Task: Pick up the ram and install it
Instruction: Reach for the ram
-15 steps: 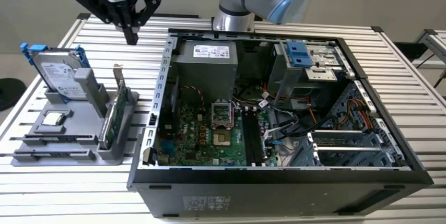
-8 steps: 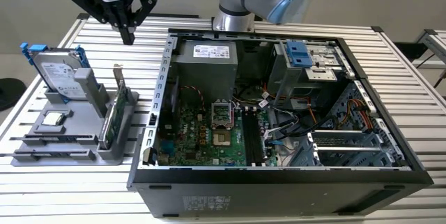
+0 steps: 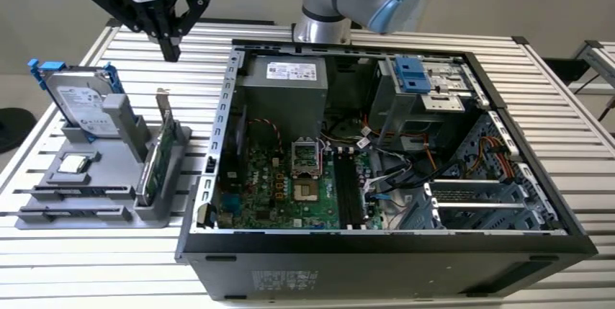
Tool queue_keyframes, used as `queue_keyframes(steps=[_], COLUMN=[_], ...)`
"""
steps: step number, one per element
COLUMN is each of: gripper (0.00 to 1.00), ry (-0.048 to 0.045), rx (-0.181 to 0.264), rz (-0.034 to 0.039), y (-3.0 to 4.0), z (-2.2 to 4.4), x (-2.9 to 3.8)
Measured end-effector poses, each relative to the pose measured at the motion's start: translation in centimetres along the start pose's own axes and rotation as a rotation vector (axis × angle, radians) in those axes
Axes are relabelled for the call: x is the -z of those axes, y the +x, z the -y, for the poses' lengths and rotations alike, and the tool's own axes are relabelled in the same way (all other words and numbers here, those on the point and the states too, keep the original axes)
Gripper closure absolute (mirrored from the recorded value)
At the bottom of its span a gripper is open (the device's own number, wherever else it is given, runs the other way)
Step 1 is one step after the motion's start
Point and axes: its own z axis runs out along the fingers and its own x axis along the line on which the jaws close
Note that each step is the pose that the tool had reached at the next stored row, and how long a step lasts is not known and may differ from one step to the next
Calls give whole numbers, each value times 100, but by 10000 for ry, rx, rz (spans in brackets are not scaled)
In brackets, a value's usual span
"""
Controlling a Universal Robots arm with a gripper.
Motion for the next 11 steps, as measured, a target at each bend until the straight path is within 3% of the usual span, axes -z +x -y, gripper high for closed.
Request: queue_keyframes(steps=[11], gripper=[100], ry=[0], rx=[0], rz=[-1], y=[97], z=[7], x=[3])
